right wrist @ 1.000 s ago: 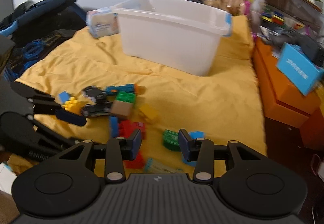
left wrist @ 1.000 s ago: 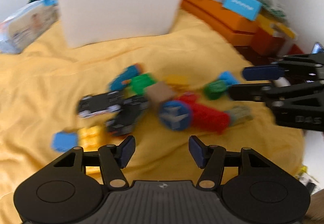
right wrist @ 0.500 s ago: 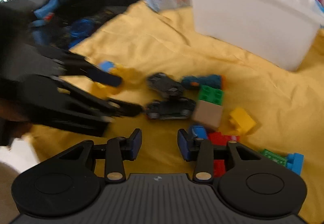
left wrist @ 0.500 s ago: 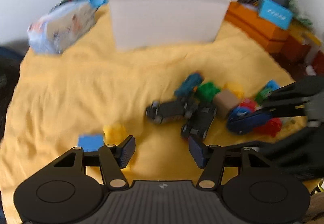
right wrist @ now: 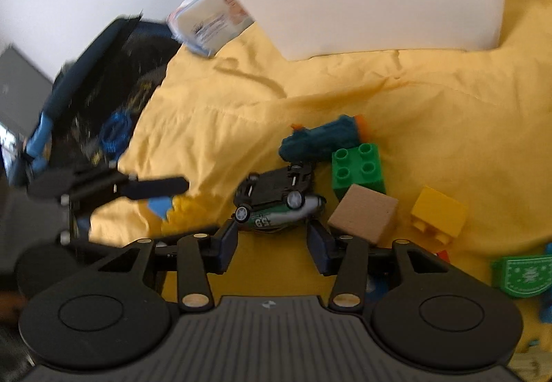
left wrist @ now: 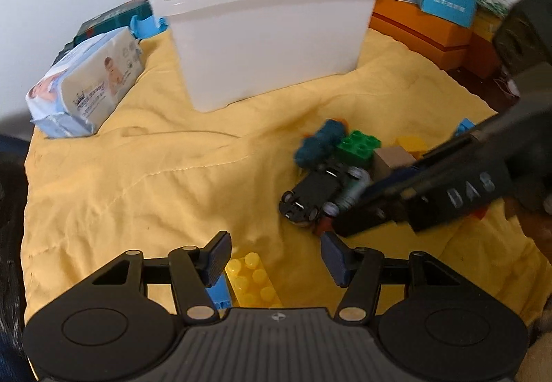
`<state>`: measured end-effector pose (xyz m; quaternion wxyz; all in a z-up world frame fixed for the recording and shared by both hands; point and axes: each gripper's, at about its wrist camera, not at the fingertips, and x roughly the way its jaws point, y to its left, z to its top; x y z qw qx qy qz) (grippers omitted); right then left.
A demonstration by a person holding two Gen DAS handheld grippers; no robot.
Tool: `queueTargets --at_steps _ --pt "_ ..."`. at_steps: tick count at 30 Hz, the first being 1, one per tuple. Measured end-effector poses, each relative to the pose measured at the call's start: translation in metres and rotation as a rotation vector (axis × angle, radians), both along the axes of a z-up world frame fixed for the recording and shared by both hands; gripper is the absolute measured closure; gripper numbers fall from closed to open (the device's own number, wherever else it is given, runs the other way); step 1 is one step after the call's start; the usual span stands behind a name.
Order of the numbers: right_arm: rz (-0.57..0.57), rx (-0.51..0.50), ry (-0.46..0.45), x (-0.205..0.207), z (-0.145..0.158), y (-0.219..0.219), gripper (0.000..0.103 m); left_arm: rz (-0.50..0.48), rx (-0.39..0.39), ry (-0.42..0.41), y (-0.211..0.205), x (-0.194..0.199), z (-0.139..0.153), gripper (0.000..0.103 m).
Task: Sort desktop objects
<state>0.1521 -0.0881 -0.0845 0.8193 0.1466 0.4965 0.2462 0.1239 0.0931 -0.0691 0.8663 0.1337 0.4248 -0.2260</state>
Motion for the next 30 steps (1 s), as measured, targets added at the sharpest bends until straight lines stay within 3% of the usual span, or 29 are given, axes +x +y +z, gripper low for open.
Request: queueTargets --at_steps 3,8,9,12,13,15,22,27,30 --pt "-0.007 0.028 -0.002 0.004 -0.001 0.002 0.068 -0.025 0.005 -0.013 -0.003 0.003 0.001 0.042" --pt "0.004 -0.048 -0.052 0.001 0.008 0.004 0.07 -0.069 0.004 -0.034 -0.014 0.008 0.002 0.042" --pt "-0.025 -0.03 -0.037 0.004 0.008 0.0 0.07 -0.077 0.004 -0.033 -0.015 0.01 0.002 0.042" --pt "-0.145 0.157 0.101 0.018 -0.008 -0.017 0.068 -0.091 0.01 -0.03 -0.019 0.01 0.0 0.042" --pt "-0.176 0.183 0.104 0.019 -0.009 -0.019 0.068 -0.096 0.009 -0.029 -0.019 0.01 0.0 0.042" --pt "-0.174 0.144 0.085 0.024 -0.007 -0.013 0.069 -0.107 0.017 -0.026 -0.02 0.009 -0.001 0.042" --pt "-0.152 0.039 0.04 0.029 -0.005 0.008 0.059 -0.105 0.022 -0.03 -0.021 0.008 0.0 0.042" --pt "-0.165 -0.016 0.069 0.033 -0.004 0.021 0.053 -0.099 0.023 -0.037 -0.025 0.007 0.0 0.042" --pt "-0.095 -0.078 0.024 0.035 0.0 0.036 0.059 -0.087 0.039 -0.029 -0.027 0.009 -0.003 0.042"
